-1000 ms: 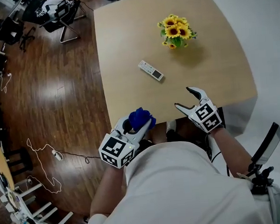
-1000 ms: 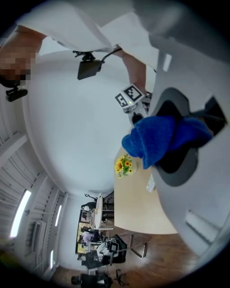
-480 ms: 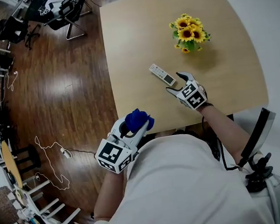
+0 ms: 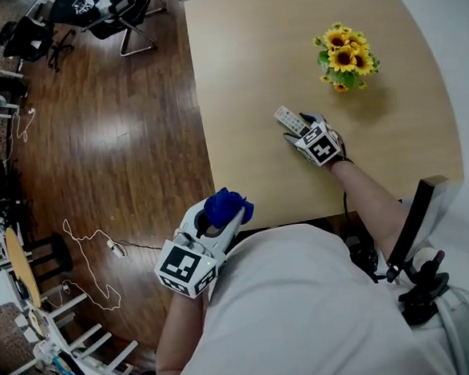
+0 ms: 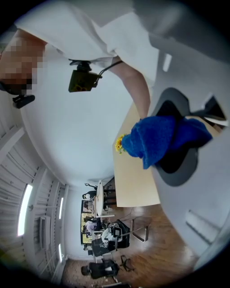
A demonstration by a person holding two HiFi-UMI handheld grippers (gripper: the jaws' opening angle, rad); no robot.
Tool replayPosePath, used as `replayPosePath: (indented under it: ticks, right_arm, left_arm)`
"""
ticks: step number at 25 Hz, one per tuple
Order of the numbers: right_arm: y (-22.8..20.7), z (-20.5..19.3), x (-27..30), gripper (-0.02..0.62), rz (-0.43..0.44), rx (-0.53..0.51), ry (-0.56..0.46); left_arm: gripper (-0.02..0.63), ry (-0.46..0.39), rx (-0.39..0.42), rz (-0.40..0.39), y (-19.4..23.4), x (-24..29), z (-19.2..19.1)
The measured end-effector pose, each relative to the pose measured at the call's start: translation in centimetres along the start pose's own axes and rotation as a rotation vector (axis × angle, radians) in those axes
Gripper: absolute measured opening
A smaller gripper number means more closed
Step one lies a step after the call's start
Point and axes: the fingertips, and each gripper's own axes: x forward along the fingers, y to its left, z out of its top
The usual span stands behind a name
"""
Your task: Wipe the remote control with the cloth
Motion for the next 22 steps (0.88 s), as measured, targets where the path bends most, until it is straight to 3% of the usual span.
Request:
replayPosePath:
  ticks: [4,6,12,16,22]
  right_arm:
    - [-1.0,-0.7,0.4,0.282,-0.011,0.017,0.013]
    - [-1.5,-1.0,0.4,0.218,-0.005,0.012,0.011]
    - [-0.4,-0.6,-1.6,0.216,0.049,-0.062,0.036]
    - [2.7,1.8,-6.0,0.216,0.131,-0.192,0.029]
    - [8.2,6.9,-14.1,0.218,0.202,-0.389,-0.009]
  left_arm:
    - [0.146,0.003,-0.018,-0.011,0.4,-0.2,-0.3]
    - [0.146,-0.003,-0.02,-0.019,0.3,0.2,-0.5]
    - [0.146,-0.027,-0.011,-0.048,0.4,1.8,0.1]
    - [0.146,-0.07,0.003,-0.054,0.7,2.5,2.4]
    - [0.146,-0.192,0.058,-0.178,-2.2,4.5,7.9]
